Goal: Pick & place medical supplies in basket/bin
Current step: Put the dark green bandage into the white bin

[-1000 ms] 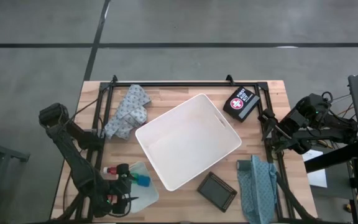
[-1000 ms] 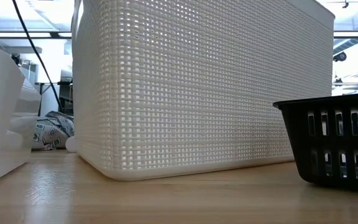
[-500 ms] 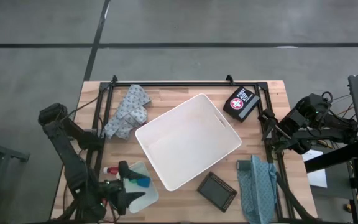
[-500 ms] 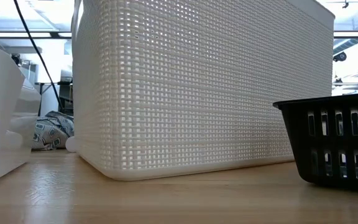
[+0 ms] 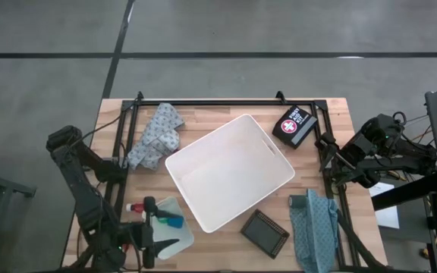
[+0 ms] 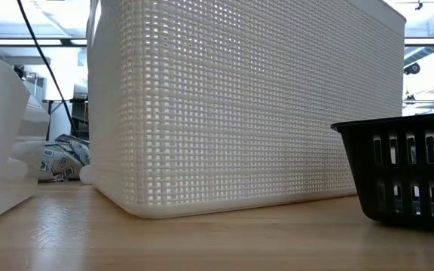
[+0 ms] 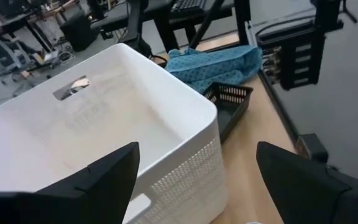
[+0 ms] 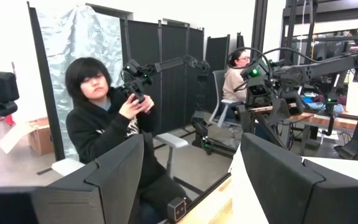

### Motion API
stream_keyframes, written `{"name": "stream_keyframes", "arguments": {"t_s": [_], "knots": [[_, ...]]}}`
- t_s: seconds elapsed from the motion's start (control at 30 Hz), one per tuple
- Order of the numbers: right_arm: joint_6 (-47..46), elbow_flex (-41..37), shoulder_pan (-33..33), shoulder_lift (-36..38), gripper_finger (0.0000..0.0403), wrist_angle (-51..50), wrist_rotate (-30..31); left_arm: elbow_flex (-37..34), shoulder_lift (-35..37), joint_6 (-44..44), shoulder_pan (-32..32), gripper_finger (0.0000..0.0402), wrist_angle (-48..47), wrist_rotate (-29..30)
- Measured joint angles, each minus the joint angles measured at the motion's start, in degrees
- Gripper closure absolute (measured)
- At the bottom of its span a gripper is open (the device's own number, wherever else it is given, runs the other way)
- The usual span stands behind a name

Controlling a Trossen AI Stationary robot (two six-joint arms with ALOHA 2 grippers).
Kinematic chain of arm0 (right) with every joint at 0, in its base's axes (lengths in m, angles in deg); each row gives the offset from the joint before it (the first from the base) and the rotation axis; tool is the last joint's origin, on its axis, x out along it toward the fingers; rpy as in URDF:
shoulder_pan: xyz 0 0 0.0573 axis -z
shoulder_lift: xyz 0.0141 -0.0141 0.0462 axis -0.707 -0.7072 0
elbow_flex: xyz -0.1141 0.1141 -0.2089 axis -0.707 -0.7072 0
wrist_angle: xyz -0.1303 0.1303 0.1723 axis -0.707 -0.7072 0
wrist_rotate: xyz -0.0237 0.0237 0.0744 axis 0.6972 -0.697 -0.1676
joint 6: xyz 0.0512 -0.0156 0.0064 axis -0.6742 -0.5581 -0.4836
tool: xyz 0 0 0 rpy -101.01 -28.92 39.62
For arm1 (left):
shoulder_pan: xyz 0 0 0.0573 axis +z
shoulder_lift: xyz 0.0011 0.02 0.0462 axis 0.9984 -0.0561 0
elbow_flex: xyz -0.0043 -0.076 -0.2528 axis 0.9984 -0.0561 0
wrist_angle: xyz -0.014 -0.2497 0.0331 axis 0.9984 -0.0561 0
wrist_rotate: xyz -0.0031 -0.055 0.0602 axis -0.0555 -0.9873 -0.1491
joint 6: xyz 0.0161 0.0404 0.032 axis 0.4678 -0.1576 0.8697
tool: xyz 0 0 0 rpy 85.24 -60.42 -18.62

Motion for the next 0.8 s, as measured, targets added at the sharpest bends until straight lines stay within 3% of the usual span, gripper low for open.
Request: {"name": "stream_keyframes", "arguments": {"t_s": [0.8], "knots": [[0.0, 0.0, 0.01, 0.0, 0.014, 0.01, 0.0, 0.17, 0.06, -0.09, -0.02, 0.0075, 0.94, -1.7]]}}
